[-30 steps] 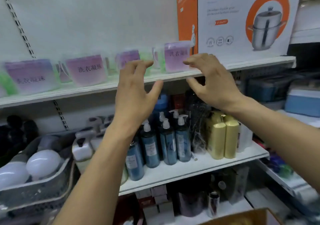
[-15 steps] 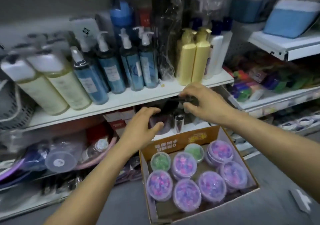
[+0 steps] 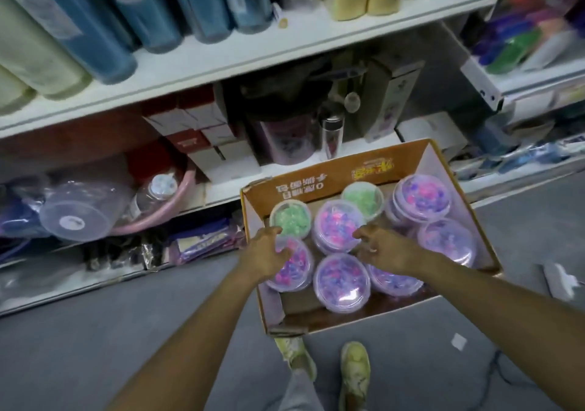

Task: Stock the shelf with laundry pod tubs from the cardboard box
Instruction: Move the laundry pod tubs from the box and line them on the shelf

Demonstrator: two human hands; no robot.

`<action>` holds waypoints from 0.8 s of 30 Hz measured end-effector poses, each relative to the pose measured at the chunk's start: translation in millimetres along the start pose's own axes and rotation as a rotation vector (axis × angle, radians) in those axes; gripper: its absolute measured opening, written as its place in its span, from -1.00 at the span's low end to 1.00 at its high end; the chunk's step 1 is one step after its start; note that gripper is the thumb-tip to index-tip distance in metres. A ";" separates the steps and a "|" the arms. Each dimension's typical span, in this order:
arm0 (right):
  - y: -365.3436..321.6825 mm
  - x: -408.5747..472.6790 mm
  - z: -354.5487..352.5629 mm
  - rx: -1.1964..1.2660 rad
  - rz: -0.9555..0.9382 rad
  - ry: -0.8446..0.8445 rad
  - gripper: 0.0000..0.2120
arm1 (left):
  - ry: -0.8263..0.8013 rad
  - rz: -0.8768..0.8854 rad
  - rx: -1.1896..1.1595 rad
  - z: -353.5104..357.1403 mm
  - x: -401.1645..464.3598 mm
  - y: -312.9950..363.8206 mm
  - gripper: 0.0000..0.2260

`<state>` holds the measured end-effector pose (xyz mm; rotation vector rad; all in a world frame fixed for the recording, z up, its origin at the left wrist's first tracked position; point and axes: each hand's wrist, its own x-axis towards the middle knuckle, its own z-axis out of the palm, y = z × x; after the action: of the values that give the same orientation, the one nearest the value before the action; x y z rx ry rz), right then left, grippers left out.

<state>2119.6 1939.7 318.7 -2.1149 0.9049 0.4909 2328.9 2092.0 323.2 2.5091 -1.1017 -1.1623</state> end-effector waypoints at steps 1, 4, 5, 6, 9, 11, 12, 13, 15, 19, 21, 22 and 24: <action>3.0 6.0 7.9 0.072 0.007 0.017 -0.72 | 0.000 -0.008 0.003 3.3 6.8 -1.9 -0.46; 11.1 30.3 14.4 0.199 0.085 0.182 -0.69 | 0.028 -0.034 -0.028 8.7 34.8 -3.4 -0.47; 12.1 39.5 11.7 0.205 0.136 0.251 -0.65 | 0.049 -0.041 -0.056 9.5 45.7 -3.3 -0.49; 14.3 49.7 8.1 0.232 0.200 0.330 -0.63 | 0.072 -0.048 -0.092 10.4 56.5 -2.5 -0.52; 22.9 79.6 -2.5 0.404 0.452 0.489 -0.65 | 0.093 -0.154 -0.197 14.4 89.2 -0.5 -0.61; 32.6 97.5 -4.2 0.646 0.627 0.447 -0.66 | 0.061 -0.254 -0.195 19.6 110.3 -0.8 -0.64; 39.4 106.6 -2.4 0.800 0.677 0.411 -0.67 | 0.040 -0.305 -0.181 22.2 120.1 -0.8 -0.65; 47.5 115.9 1.0 0.911 0.712 0.379 -0.67 | 0.025 -0.341 -0.164 24.2 128.6 -0.4 -0.65; 62.3 134.1 8.7 1.036 0.768 0.347 -0.66 | -0.006 -0.379 -0.141 28.1 145.5 -0.8 -0.64; 60.7 146.3 12.4 1.126 0.746 0.317 -0.71 | -0.040 -0.408 -0.092 29.3 161.4 -3.0 -0.65; 67.7 151.9 17.3 1.098 0.749 0.335 -0.64 | -0.008 -0.367 0.045 27.1 162.4 -4.9 -0.69; 71.8 156.0 19.9 1.089 0.765 0.365 -0.64 | 0.022 -0.342 0.110 24.6 162.3 -5.5 -0.71; 73.7 161.6 21.8 1.102 0.833 0.398 -0.66 | 0.057 -0.290 0.198 19.4 161.2 -6.5 -0.75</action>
<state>2173.1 1852.0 172.1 -0.7746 1.7636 -0.0911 2387.1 1989.3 211.6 2.9130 -0.8998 -1.0850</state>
